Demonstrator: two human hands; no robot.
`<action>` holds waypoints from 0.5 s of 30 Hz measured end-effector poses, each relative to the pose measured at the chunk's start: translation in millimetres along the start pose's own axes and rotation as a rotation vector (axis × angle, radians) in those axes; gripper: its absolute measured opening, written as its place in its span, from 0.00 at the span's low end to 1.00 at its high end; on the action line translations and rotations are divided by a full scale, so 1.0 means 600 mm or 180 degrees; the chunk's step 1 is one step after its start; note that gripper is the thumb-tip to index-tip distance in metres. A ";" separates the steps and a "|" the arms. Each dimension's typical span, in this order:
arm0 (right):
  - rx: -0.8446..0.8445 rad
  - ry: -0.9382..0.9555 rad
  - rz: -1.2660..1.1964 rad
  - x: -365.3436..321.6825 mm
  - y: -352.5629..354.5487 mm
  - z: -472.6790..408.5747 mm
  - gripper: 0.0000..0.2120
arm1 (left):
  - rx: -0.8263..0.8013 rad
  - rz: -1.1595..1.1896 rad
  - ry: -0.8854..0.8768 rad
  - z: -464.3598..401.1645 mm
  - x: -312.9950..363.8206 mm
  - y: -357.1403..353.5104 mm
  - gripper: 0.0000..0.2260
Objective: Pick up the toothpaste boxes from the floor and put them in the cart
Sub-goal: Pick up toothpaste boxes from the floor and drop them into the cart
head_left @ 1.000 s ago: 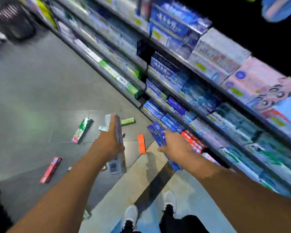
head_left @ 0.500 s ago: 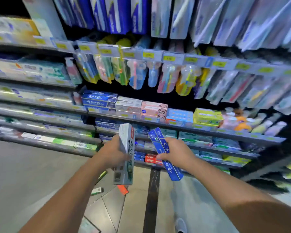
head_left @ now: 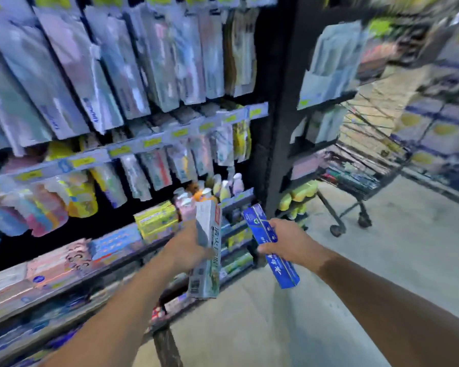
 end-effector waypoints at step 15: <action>0.1020 -0.1248 -0.0046 0.553 0.450 0.067 0.23 | -0.0751 -0.0092 -0.1056 -0.282 0.603 -0.364 0.32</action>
Point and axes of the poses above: each hand's wrist, its own z-axis away from the middle knuckle, its own y-axis out of the back of the hand, x = y × z, the point moved 10 cm from there along -z, towards the middle knuckle, and after that the axes turned 3 degrees about -z, right-handed, at the moved point
